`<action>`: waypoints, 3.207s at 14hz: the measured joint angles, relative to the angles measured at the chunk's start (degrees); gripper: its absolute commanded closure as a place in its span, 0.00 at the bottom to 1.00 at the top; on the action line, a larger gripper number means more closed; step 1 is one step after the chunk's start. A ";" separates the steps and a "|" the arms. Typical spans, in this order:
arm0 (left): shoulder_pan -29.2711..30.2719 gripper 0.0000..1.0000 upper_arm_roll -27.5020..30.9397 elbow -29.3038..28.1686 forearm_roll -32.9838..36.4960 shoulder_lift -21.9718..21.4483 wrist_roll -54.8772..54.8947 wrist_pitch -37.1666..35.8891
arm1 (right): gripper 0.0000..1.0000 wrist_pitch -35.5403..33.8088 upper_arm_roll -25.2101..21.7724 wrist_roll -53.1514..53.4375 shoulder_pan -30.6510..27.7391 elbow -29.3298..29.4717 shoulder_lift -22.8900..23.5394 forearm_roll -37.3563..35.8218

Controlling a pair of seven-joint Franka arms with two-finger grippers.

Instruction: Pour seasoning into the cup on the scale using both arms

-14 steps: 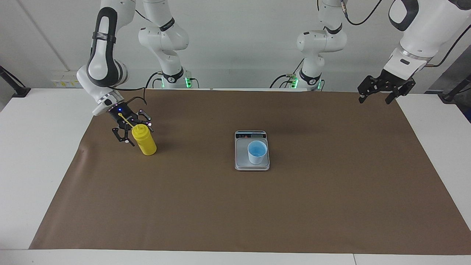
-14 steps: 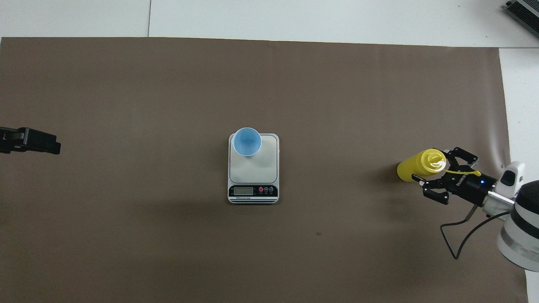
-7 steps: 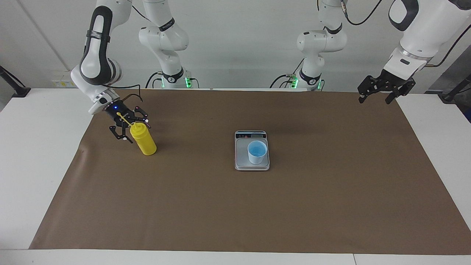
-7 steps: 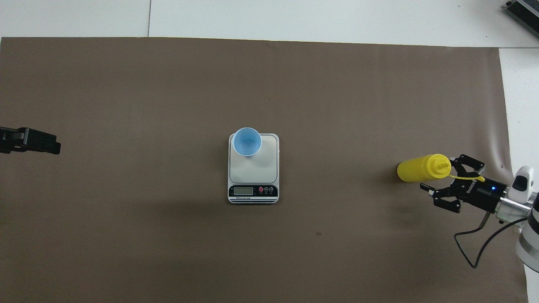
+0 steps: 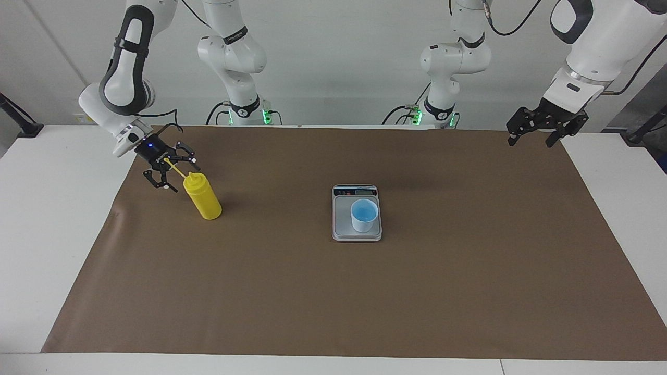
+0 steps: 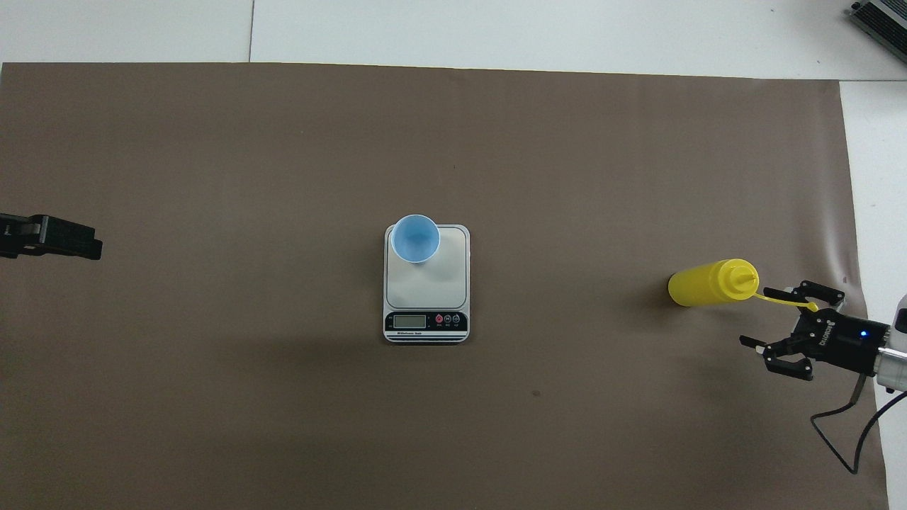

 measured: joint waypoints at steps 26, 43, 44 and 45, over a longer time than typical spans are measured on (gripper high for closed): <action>0.00 0.00 0.00 0.00 0.00 0.00 0.00 0.00 | 0.00 -15.83 3.42 76.36 15.24 34.69 -2.64 -48.57; 0.00 0.00 0.00 0.00 0.00 0.00 0.00 0.00 | 0.00 -30.00 4.12 118.35 23.69 48.87 1.54 -52.44; 0.00 0.00 0.00 0.00 0.00 0.00 0.00 0.00 | 0.00 -30.52 4.05 118.39 23.67 49.51 1.93 -52.44; 0.00 0.00 0.00 0.00 0.00 0.00 0.00 0.00 | 0.00 -31.23 4.00 118.41 23.56 50.41 2.44 -52.44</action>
